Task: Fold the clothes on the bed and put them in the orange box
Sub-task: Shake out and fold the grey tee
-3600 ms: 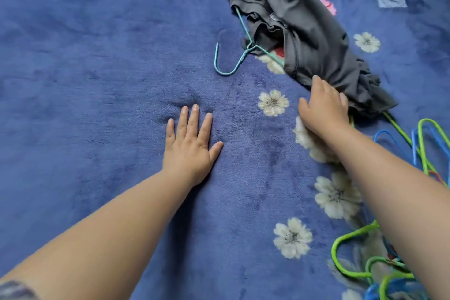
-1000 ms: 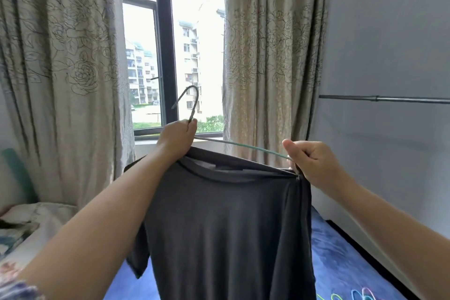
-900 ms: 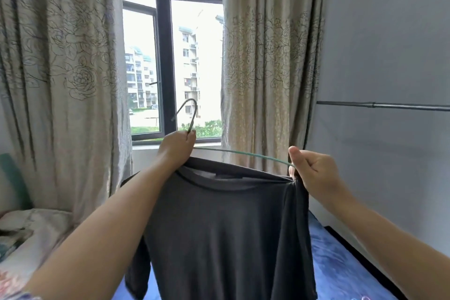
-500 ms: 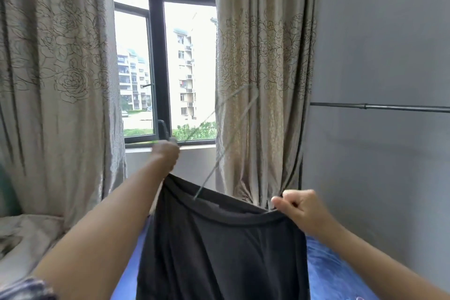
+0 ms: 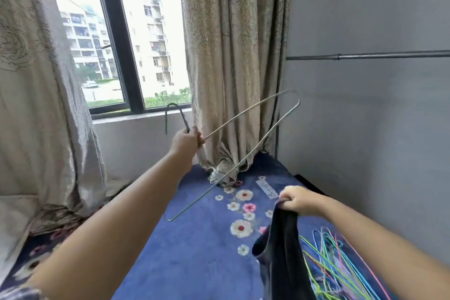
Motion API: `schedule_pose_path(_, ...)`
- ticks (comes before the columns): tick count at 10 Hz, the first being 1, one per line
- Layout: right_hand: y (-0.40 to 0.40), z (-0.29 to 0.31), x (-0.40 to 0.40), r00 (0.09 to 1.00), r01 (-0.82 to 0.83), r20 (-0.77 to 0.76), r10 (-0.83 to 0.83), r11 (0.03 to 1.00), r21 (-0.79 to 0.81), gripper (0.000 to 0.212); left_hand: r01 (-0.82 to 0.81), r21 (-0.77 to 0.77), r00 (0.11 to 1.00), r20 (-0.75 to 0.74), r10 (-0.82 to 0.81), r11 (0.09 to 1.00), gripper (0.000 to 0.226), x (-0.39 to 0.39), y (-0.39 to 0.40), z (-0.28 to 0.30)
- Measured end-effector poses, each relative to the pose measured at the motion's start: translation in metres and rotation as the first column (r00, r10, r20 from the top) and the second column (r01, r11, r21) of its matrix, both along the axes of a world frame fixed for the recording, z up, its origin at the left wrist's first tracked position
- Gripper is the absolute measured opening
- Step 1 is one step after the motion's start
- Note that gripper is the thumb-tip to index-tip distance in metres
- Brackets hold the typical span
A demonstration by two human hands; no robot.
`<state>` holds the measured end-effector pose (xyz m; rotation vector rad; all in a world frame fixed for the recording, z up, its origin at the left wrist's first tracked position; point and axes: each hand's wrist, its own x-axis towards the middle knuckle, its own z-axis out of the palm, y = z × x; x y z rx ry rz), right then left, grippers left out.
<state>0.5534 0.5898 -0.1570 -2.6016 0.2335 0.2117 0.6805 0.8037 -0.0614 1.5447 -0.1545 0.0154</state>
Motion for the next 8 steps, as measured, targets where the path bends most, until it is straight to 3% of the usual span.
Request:
schedule_pose_path(1, -0.043, -0.005, -0.004, 0.732, 0.303, 0.107, -0.673, 0.461, 0.834, 0.023, -0.088, 0.127, 0.995, -0.04, 0.093, 0.988, 0.03, 0.005, -0.017, -0.033)
schedule_pose_path(2, -0.072, 0.007, -0.004, 0.441, 0.211, -0.053, -0.896, 0.046, 0.976, 0.029, -0.135, 0.189, 0.982, -0.107, 0.157, 0.973, 0.032, 0.011, -0.029, -0.055)
schedule_pose_path(3, -0.092, 0.047, -0.008, 0.226, 0.13, 0.049, -0.973, 0.079, 0.988, 0.03, -0.116, 0.265, 0.973, -0.163, 0.163, 0.957, 0.028, 0.004, -0.051, -0.076)
schedule_pose_path(4, -0.103, 0.084, -0.023, 0.083, 0.266, 0.557, -0.827, 0.557, 0.787, 0.029, -0.135, 0.374, 0.957, -0.19, 0.219, 0.918, 0.045, -0.001, -0.073, -0.099)
schedule_pose_path(5, -0.122, 0.097, -0.038, 0.62, 0.509, 0.73, -0.288, 0.855, -0.095, 0.029, -0.001, 0.634, 0.957, -0.223, 0.184, 0.773, 0.038, 0.002, -0.1, -0.122)
schedule_pose_path(6, -0.153, 0.048, -0.044, 0.886, 0.344, -0.037, -0.462, 0.709, -0.616, 0.07, 0.153, 0.659, 0.94, -0.327, 0.097, 0.736, 0.038, -0.003, -0.125, -0.135)
schedule_pose_path(7, -0.177, -0.042, -0.074, 0.489, 0.145, -0.583, -0.649, 0.719, -0.68, 0.074, 0.286, 0.639, 0.921, -0.389, -0.02, 0.714, 0.03, -0.026, -0.15, -0.136)
schedule_pose_path(8, -0.19, -0.112, -0.103, 0.378, 0.081, -0.746, -0.548, 0.822, -0.563, 0.04, 0.226, 0.477, 0.875, -0.483, 0.039, 0.85, 0.028, -0.026, -0.166, -0.152)
